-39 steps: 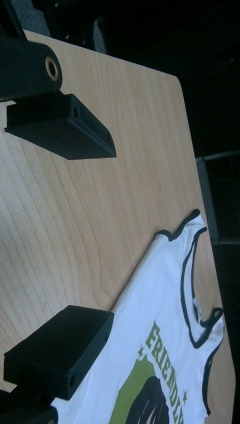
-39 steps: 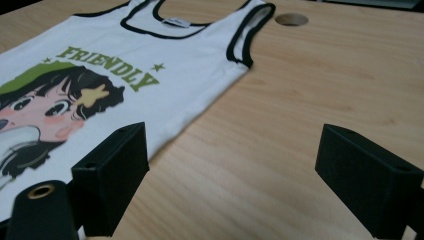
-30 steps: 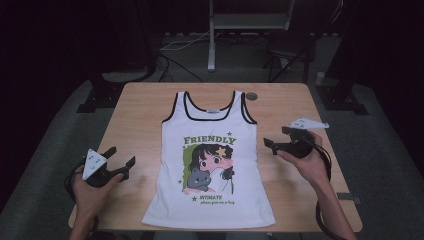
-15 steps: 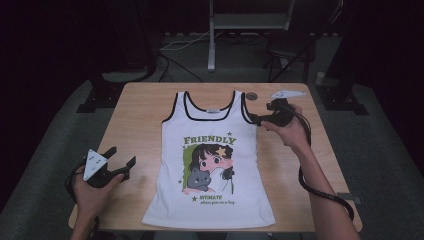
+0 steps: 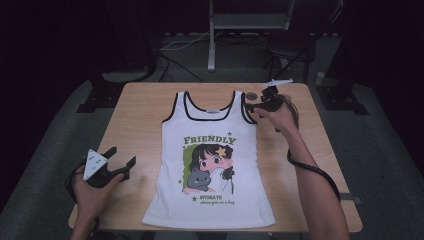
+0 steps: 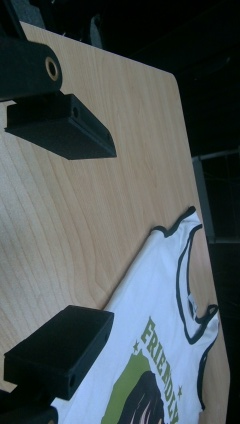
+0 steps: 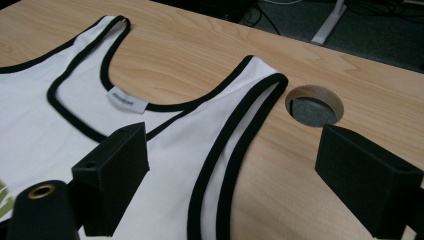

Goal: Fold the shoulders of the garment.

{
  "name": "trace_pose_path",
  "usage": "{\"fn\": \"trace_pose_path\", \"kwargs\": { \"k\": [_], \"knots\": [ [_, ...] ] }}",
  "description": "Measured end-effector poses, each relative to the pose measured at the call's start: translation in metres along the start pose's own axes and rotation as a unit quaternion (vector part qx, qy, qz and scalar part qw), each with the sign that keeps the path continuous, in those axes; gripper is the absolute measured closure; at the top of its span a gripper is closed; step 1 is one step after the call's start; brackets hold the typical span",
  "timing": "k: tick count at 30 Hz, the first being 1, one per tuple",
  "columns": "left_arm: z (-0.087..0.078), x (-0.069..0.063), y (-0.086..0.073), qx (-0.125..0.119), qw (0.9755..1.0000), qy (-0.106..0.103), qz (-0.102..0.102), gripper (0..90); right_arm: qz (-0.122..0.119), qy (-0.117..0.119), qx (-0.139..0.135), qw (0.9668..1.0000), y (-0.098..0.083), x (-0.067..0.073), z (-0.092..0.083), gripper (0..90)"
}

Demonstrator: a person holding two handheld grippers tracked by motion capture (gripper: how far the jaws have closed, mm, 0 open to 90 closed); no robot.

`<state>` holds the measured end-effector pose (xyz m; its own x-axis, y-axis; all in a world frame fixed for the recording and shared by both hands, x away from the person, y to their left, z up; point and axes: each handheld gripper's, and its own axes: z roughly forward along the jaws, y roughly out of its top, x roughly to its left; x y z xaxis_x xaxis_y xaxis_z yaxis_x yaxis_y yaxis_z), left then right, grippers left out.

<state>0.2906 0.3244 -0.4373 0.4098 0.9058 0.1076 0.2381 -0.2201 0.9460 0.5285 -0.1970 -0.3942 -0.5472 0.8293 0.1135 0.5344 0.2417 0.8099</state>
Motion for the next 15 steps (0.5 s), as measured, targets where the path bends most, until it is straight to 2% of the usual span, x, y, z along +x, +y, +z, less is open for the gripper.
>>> {"fn": "trace_pose_path", "kwargs": {
  "k": [8,13,15],
  "knots": [
    [0.000,0.001,0.000,0.000,1.0000,0.000,-0.002,21.4,0.008,0.001,0.001,1.0000,0.013,-0.007,0.022,14.3],
    [0.000,0.001,0.000,0.002,1.0000,0.000,-0.001,21.4,0.023,0.004,0.000,0.9997,0.021,-0.012,0.035,14.3],
    [0.000,0.001,0.000,0.000,1.0000,-0.001,-0.006,21.4,0.020,-0.001,0.004,0.9998,0.024,-0.014,0.039,14.3]
  ]
}}
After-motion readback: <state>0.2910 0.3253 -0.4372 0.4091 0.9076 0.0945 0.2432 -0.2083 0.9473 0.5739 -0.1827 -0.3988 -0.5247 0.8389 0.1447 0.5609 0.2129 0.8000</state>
